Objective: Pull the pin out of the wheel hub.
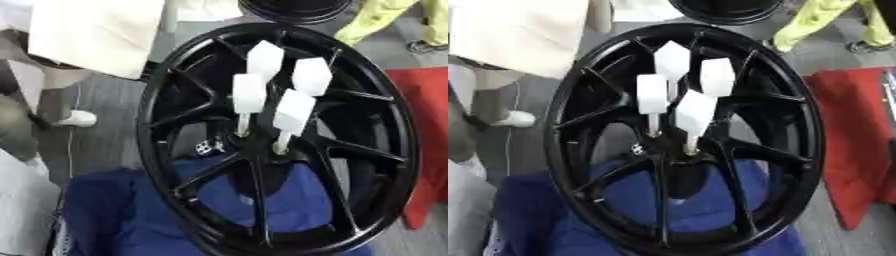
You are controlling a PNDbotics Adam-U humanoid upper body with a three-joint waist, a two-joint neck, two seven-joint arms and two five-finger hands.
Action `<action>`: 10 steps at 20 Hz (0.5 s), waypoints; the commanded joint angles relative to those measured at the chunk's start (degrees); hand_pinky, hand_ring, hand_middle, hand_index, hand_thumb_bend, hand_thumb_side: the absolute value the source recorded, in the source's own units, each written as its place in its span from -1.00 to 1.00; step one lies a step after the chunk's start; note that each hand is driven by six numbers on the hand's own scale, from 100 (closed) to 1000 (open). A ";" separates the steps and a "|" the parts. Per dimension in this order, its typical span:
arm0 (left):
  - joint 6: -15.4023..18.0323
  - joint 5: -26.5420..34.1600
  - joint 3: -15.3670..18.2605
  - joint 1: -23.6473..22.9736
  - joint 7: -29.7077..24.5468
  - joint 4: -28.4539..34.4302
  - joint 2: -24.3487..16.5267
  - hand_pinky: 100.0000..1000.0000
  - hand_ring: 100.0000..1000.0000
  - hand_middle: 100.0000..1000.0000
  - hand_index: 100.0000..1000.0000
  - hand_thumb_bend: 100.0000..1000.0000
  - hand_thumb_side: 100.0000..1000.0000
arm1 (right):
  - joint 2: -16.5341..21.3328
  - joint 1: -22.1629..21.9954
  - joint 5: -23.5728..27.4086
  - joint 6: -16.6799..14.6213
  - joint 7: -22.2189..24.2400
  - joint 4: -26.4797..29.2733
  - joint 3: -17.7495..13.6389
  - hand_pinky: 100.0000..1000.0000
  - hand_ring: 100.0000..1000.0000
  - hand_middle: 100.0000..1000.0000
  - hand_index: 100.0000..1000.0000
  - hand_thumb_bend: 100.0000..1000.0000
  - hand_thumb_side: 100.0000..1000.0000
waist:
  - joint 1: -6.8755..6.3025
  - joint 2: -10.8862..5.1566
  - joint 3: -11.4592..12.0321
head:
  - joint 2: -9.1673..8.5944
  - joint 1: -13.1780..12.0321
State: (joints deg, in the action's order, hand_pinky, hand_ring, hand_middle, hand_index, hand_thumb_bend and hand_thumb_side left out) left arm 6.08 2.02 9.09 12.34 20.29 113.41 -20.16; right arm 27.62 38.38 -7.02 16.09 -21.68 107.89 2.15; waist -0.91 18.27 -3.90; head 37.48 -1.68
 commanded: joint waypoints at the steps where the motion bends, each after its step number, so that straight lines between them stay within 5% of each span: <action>1: 0.10 -0.15 0.42 0.37 -0.06 1.19 -0.95 0.47 0.60 0.44 0.59 -1.00 0.43 | 2.09 1.43 0.21 0.14 0.85 0.63 -0.05 0.28 0.32 0.29 0.42 -1.00 0.13 | 0.07 -1.03 -0.04 | -0.66 0.15; 5: -0.03 -0.12 0.29 0.16 -0.19 1.19 -1.12 0.47 0.60 0.44 0.59 -1.00 0.44 | 4.16 4.25 -0.74 1.79 3.86 -1.07 1.78 0.31 0.34 0.31 0.45 -1.00 0.17 | 0.32 -1.23 -0.02 | 0.47 -0.39; 10: -0.32 -0.13 -0.13 -0.42 -0.59 1.19 -1.45 0.47 0.60 0.44 0.59 -1.00 0.44 | 9.96 10.53 -3.35 3.39 8.19 -5.36 7.82 0.38 0.39 0.35 0.49 -1.00 0.18 | 0.95 -1.42 0.09 | 1.94 -1.08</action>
State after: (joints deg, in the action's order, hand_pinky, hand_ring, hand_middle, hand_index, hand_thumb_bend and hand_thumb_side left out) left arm 5.77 2.02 8.99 11.68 19.94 113.41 -20.21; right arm 34.59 47.74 -9.41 19.25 -14.52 103.12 9.03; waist 0.12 18.25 -3.83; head 39.14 -2.46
